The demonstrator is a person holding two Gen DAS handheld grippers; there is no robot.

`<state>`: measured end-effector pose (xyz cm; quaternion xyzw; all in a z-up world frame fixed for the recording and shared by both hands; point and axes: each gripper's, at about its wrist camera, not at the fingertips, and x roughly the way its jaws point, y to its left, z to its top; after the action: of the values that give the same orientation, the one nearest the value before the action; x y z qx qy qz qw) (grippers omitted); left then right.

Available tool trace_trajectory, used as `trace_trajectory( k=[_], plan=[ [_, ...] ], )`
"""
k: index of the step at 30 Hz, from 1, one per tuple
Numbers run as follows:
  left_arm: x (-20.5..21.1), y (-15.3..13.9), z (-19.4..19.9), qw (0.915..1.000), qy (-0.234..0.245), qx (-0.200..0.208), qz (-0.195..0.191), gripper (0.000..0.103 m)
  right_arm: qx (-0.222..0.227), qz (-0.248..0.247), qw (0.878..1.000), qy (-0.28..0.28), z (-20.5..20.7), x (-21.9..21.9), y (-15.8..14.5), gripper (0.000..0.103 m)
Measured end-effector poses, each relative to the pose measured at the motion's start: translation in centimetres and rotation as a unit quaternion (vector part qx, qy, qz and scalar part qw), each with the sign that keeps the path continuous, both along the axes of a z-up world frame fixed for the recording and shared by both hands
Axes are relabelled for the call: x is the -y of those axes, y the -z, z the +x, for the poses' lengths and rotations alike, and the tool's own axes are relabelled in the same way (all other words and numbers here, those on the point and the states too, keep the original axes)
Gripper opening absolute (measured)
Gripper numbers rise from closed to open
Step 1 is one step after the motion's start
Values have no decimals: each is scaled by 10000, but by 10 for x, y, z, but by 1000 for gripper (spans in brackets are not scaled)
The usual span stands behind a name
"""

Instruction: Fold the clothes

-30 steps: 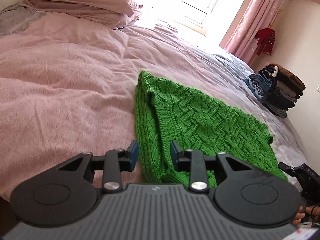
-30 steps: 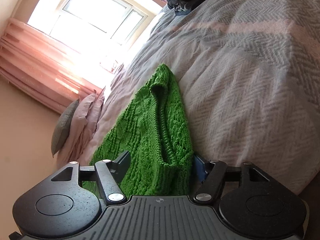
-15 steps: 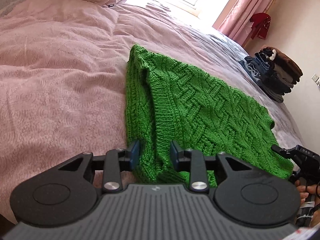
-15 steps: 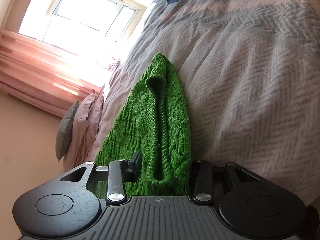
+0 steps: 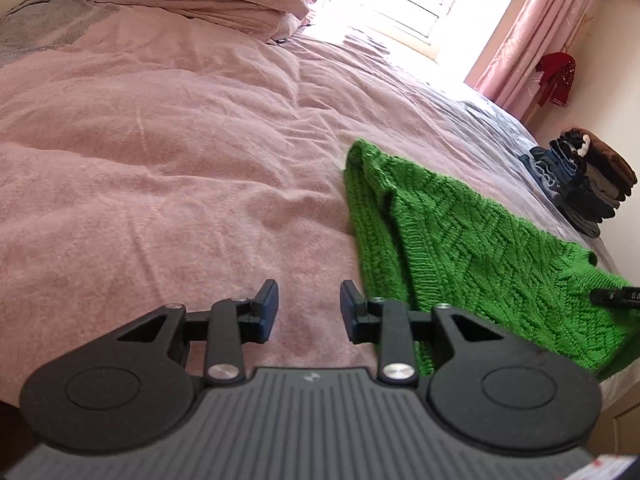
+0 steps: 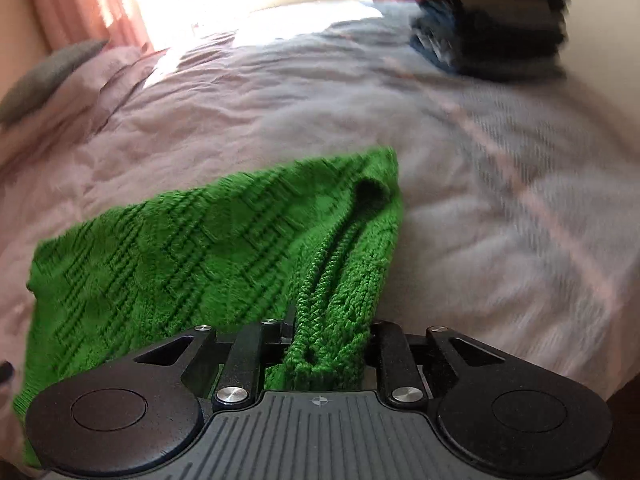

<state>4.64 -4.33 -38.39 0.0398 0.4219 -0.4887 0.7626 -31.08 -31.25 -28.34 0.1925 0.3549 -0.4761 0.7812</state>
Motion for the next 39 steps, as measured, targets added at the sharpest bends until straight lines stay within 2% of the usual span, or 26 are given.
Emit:
trace_trajectory(
  k=[2,4,6,9,11,12,13,14,16,19,21,25,28,30,31,32,33,35,37,39],
  plan=[
    [-11,-1,9,9999,-103,-70,-61,27,-523,-711,9945,-571,52,-31,-16,15],
    [-21,-1,18,9996,-199,-167,-124,27,-942,-1322,9793,-1211,97,-69,-18,15],
    [-32,0,25,9990,-266,-298,-185,27,-1180,-1660,9625,-1794,133,-104,-9,15],
    [-45,1,32,9983,-318,-435,-222,27,-1518,-1823,9352,-2630,174,-153,28,15],
    [-50,3,34,9980,-332,-495,-204,27,-1757,-1664,9227,-3000,194,-171,65,16],
    [-52,4,35,9979,-325,-534,-194,27,-1877,-1464,9178,-3177,199,-175,83,22],
    [-53,5,34,9978,-300,-553,-194,27,-1934,-1432,9152,-3231,202,-180,95,26],
    [-54,5,33,9979,-279,-552,-187,27,-2018,-1666,9100,-3215,202,-186,103,28],
    [-55,7,32,9979,-254,-564,-169,27,-2129,-1782,9023,-3298,200,-191,104,30],
    [-53,7,31,9977,-226,-606,-187,27,-1781,-1393,9111,-3445,190,-188,86,40],
    [-50,5,29,9977,-179,-620,-209,27,-1413,-1234,9137,-3605,175,-191,68,56],
    [-43,-1,25,9978,-14,-605,-272,27,-440,-765,9334,-3477,140,-176,27,57],
    [-28,-8,21,9979,153,-545,-325,27,417,-390,9573,-2835,109,-138,0,57],
    [-14,-13,20,9976,280,-508,-380,27,725,-178,9738,-2150,95,-102,-2,55],
    [-5,-16,18,9972,375,-483,-434,27,802,-35,9808,-1775,89,-83,2,52],
    [6,-19,17,9965,482,-459,-496,27,891,165,9865,-1361,83,-60,8,44],
    [16,-22,16,9961,565,-438,-518,27,960,325,9896,-1021,79,-41,14,41],
    [42,-29,13,9954,745,-297,-518,27,1061,516,9914,-565,76,-7,26,40],
    [66,-33,12,9948,871,-142,-518,27,1091,612,9912,-424,80,16,34,40],
    [91,-33,14,9934,1004,-160,-538,27,1246,713,9889,-390,83,30,37,40]
  ],
)
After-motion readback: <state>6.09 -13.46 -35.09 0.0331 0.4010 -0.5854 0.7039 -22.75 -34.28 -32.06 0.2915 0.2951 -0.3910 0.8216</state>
